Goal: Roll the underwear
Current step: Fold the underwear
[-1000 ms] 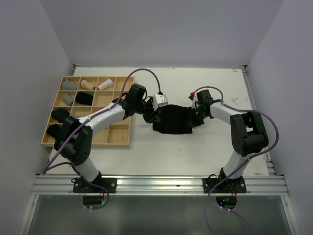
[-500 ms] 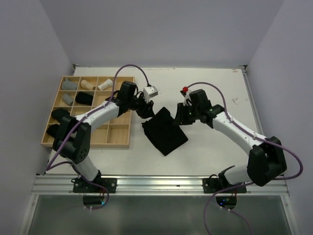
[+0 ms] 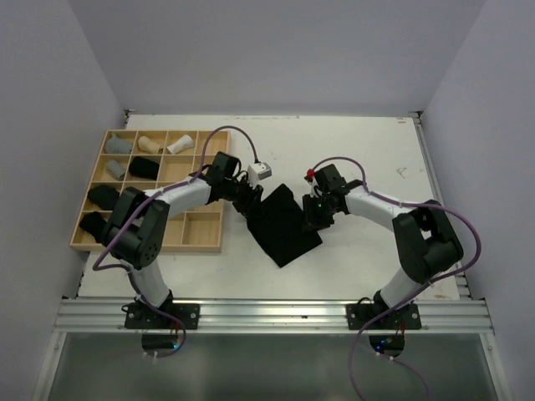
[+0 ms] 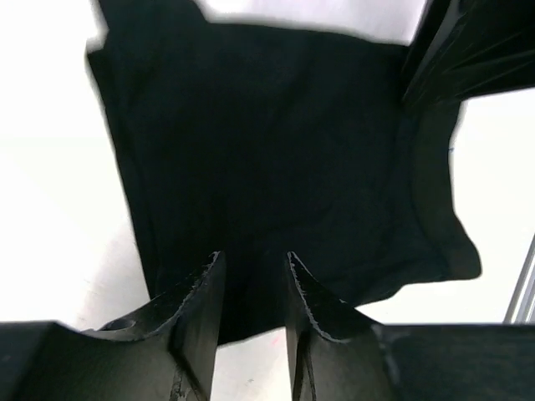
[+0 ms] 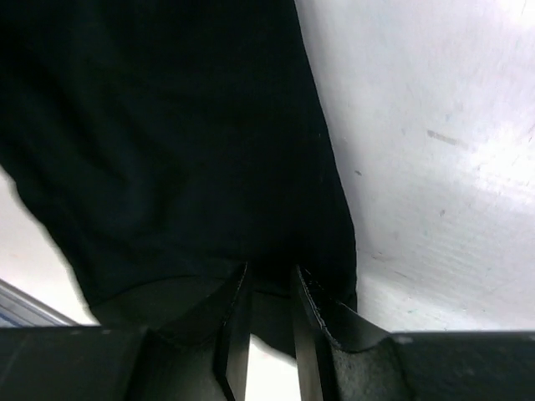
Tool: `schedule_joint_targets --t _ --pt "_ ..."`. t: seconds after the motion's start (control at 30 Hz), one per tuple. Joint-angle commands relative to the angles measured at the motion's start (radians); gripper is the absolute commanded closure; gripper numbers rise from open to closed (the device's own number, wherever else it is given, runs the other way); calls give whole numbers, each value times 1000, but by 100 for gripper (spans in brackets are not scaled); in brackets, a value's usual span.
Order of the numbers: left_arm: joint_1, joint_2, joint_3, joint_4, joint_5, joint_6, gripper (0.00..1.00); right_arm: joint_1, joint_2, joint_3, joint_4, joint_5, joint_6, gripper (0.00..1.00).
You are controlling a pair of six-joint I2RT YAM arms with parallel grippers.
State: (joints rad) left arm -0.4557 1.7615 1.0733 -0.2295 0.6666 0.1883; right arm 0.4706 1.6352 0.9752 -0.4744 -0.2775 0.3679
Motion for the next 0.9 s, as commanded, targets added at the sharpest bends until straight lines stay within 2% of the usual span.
schedule_joint_targets --t 0.0,0.1,0.23,0.33,0.37,0.43,0.47,0.57,0.63,0.73,0.87 --pt "-6 49 -26 -34 -25 -49 64 2 46 -44 -10 24 -29 72" --pt "-6 84 -32 -47 -68 -56 68 2 84 -82 8 38 -21 77" --pt "-5 101 -65 -22 -91 -62 68 2 127 -93 23 49 -21 82" --pt "-5 44 -99 10 -10 -47 62 2 109 -92 17 31 -38 84" --pt "-3 14 -108 24 58 -41 61 2 91 -95 16 28 -38 84" --pt "2 -93 -130 90 123 -42 58 2 -7 -101 34 -11 -47 82" --pt "2 -127 -131 120 161 -58 57 2 -46 -104 40 -18 -41 74" --pt "-1 -192 -104 281 160 -121 52 2 -196 -98 62 -35 -24 61" --pt "-23 -169 -18 300 122 -95 49 2 -236 -75 31 -14 -15 58" --pt "-47 -53 134 259 47 -78 48 2 -250 -47 -51 27 -29 54" --pt "-58 176 328 147 11 -81 45 -7 -201 -64 -112 90 -29 53"
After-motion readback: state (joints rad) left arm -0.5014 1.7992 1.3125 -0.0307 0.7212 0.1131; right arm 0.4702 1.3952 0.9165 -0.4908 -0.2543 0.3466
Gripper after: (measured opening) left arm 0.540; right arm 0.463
